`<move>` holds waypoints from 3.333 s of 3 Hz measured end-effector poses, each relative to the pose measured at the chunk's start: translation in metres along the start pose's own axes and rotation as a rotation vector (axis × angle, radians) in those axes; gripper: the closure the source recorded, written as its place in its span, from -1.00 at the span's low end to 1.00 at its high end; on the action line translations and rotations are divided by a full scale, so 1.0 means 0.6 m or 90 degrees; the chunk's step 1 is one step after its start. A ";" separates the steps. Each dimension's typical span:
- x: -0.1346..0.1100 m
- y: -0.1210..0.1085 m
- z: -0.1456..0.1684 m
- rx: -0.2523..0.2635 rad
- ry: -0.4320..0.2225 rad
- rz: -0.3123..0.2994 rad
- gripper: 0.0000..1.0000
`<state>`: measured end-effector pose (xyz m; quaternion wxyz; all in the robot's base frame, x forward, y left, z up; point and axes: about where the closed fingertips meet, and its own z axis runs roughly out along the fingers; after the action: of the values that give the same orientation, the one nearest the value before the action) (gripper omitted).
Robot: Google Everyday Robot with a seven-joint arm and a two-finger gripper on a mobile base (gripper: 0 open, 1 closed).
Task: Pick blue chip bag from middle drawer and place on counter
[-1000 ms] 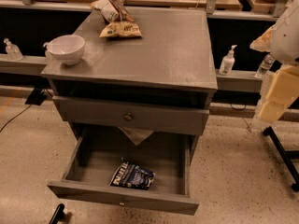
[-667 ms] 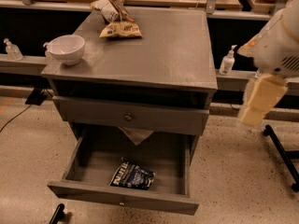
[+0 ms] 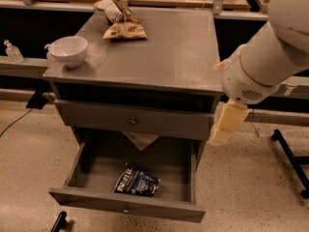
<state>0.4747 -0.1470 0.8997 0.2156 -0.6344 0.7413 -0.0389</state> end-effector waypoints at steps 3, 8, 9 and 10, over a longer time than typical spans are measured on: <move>-0.065 0.204 0.276 -0.249 -0.161 -0.048 -1.00; -0.046 0.143 0.448 -0.043 -0.159 -0.004 -1.00; -0.014 0.077 0.521 -0.008 -0.130 0.024 -1.00; -0.012 0.077 0.525 -0.012 -0.130 0.026 -1.00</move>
Offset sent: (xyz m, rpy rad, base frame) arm -0.0124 0.1002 -0.2020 0.1634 0.3654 0.3123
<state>0.5487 -0.0633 0.6016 0.2844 -0.6218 0.7287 0.0372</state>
